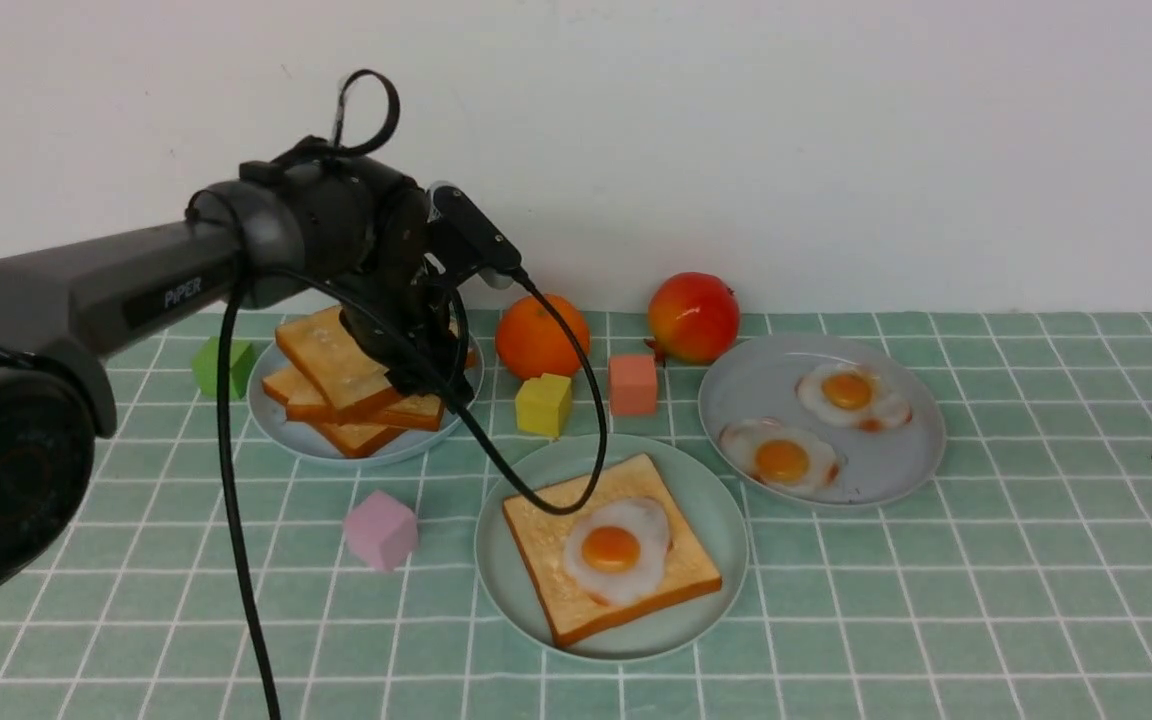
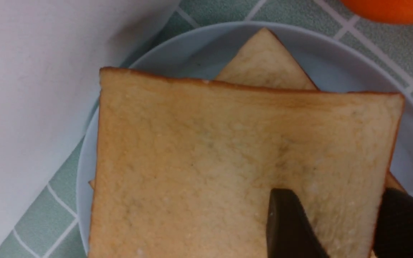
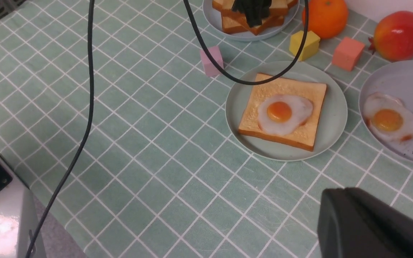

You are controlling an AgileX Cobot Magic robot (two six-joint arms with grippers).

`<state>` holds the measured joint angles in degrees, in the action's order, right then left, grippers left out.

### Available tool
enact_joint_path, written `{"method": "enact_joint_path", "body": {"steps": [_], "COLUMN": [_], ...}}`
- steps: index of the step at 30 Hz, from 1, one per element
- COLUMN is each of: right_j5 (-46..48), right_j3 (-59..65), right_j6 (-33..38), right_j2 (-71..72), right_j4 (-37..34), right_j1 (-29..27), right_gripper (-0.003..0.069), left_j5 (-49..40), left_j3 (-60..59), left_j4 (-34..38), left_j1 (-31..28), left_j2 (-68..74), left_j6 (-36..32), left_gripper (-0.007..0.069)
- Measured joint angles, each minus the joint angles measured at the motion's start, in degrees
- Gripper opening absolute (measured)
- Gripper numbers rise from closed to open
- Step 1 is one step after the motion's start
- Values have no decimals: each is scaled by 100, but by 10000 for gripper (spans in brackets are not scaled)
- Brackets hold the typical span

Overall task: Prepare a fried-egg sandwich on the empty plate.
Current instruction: Use the left arm to grab a slice of bread

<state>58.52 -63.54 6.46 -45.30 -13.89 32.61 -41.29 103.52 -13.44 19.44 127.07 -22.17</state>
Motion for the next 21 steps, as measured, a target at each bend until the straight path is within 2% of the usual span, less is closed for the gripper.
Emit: {"method": "enact_joint_path", "body": {"steps": [4, 7, 8, 9, 12, 21], "right_j5": [39, 53, 70, 76, 76, 82], "right_j3": [0, 0, 0, 0, 0, 0], "right_j6": [-30, -42, -42, -42, -42, -44], "right_j2": [0, 0, 0, 0, 0, 2], "right_j4": [0, 0, 0, 0, 0, -1], "right_j1": [0, 0, 0, 0, 0, 0], "right_gripper": [6, 6, 6, 6, 6, 6], "left_j5": [0, -49, -98, -118, -210, -590], "left_j3": [0, 27, 33, 39, 44, 39], "left_j4": [-24, -29, -12, -6, -6, -1], "left_j1": [0, 0, 0, 7, 13, 15], "left_j2": [25, 30, 30, 25, -34, -900], "left_j6": [0, 0, 0, 0, 0, 268], "left_gripper": [317, 254, 179, 137, 62, 67]}}
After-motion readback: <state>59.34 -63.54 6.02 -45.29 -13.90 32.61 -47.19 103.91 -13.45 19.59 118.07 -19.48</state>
